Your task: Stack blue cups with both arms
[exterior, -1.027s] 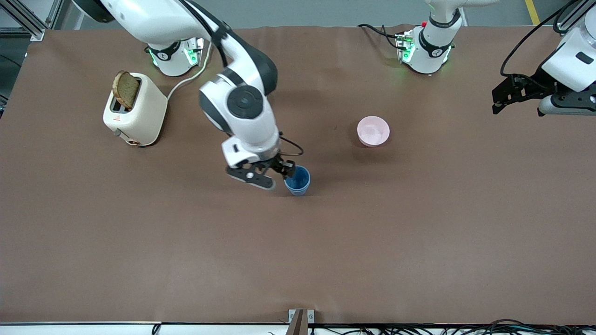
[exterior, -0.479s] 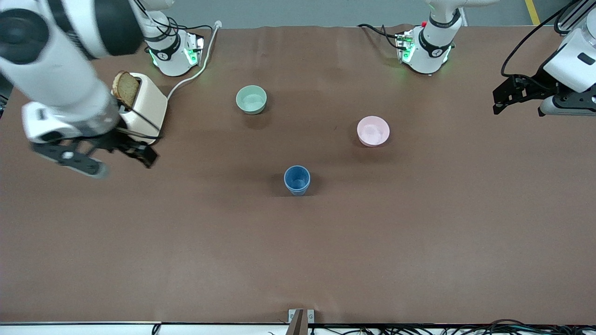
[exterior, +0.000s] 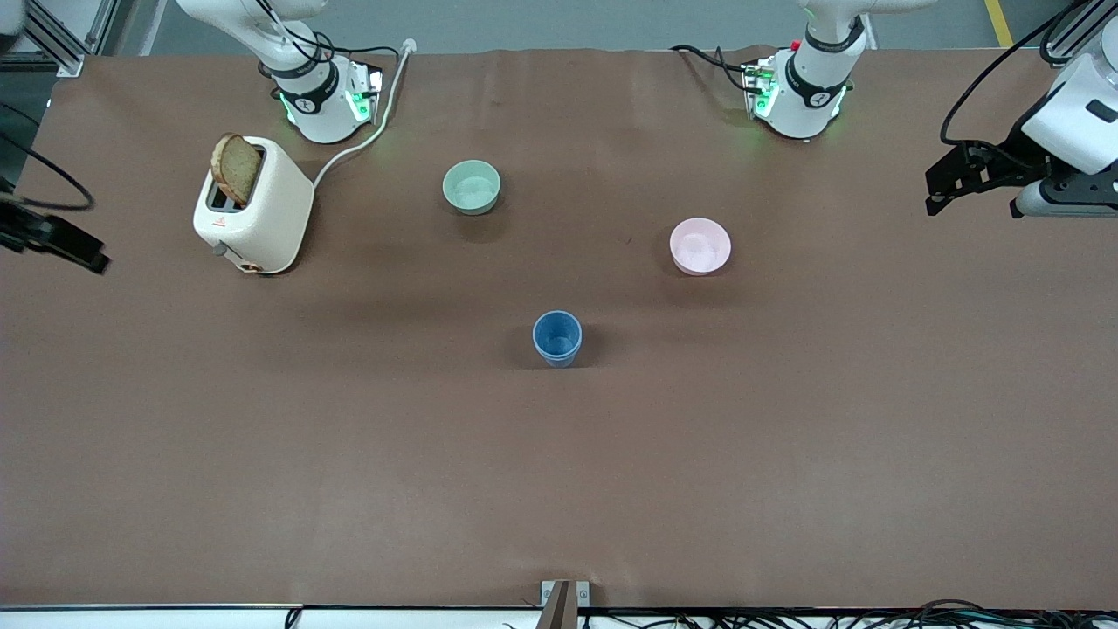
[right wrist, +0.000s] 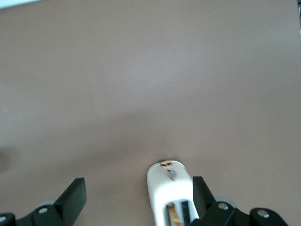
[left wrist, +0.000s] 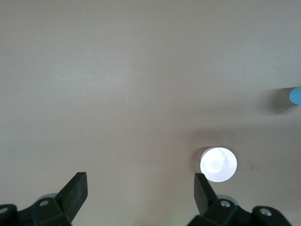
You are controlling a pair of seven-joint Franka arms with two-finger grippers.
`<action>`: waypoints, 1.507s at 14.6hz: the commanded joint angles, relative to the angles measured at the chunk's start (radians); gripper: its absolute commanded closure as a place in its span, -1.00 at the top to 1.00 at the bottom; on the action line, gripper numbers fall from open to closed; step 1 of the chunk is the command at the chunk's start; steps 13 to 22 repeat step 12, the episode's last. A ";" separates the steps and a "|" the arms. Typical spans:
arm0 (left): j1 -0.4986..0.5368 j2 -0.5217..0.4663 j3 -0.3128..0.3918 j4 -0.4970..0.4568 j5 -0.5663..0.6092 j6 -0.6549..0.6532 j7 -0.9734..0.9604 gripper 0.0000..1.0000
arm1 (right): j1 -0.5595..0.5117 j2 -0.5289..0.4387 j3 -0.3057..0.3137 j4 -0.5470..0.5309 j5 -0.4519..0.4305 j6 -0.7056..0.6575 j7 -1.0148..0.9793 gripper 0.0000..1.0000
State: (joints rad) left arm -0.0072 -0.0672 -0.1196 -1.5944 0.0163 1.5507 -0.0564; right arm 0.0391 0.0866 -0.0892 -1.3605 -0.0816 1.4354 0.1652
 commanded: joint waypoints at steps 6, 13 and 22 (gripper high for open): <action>0.003 0.000 0.001 0.022 -0.009 0.002 -0.002 1.00 | -0.024 -0.057 -0.020 -0.058 0.077 0.007 -0.084 1.00; 0.003 0.003 0.001 0.030 -0.009 0.002 0.001 1.00 | -0.024 -0.057 -0.018 -0.057 0.069 0.000 -0.127 1.00; 0.003 0.003 0.001 0.030 -0.009 0.002 0.001 1.00 | -0.024 -0.057 -0.018 -0.057 0.069 0.000 -0.127 1.00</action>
